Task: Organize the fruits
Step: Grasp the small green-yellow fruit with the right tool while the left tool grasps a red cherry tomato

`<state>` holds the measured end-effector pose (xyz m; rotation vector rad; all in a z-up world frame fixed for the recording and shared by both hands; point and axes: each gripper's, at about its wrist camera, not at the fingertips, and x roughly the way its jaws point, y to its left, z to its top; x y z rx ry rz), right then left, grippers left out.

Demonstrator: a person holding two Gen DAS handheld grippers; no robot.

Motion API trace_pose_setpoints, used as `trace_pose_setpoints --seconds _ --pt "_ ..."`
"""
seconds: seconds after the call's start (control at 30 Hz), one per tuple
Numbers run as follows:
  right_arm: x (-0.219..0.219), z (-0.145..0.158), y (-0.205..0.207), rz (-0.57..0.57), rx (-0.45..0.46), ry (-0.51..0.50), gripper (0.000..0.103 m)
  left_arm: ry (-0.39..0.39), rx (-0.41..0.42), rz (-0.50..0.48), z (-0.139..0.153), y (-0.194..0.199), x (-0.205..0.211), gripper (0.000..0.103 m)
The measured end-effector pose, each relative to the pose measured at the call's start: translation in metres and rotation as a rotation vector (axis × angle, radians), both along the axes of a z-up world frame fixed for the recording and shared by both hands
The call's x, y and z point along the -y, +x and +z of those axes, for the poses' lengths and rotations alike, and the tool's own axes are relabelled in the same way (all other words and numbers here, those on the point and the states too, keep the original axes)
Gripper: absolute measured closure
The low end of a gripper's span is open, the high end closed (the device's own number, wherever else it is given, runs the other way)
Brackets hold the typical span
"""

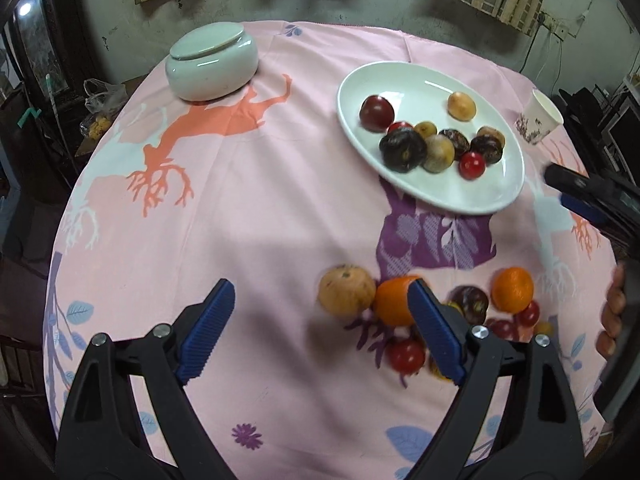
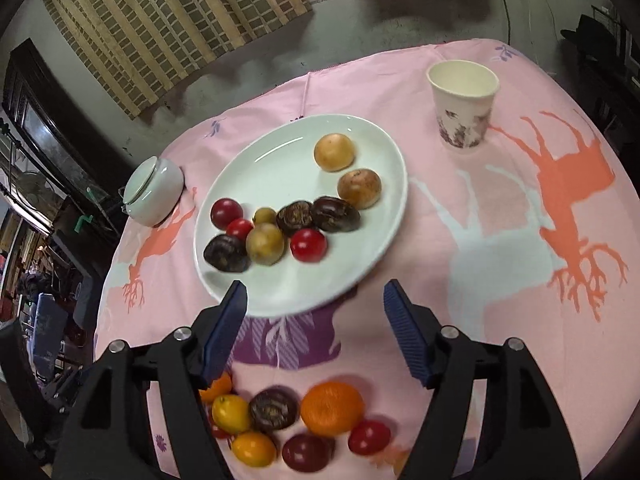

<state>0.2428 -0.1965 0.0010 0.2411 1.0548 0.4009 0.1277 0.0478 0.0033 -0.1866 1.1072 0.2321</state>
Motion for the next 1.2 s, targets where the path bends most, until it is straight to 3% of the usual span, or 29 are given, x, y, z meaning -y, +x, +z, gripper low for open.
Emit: trace_pose_setpoints --seconds 0.23,0.47,0.63,0.9,1.2 --pt "0.042 -0.022 -0.089 -0.029 -0.079 -0.045 0.028 -0.014 -0.062 -0.017 -0.016 -0.029 0.001 0.013" --pt "0.040 -0.045 -0.141 0.005 -0.142 -0.096 0.028 -0.031 -0.103 -0.016 -0.025 -0.050 0.005 0.013" --pt "0.028 -0.047 -0.153 0.048 -0.154 -0.071 0.028 -0.026 -0.113 -0.033 -0.025 -0.059 0.012 0.013" --pt "0.016 -0.046 -0.156 0.091 -0.137 -0.134 0.028 -0.024 -0.129 -0.064 -0.028 -0.066 0.021 0.013" --pt "0.035 -0.058 -0.138 0.011 -0.127 -0.220 0.032 -0.047 -0.155 -0.068 -0.038 -0.061 0.020 0.013"
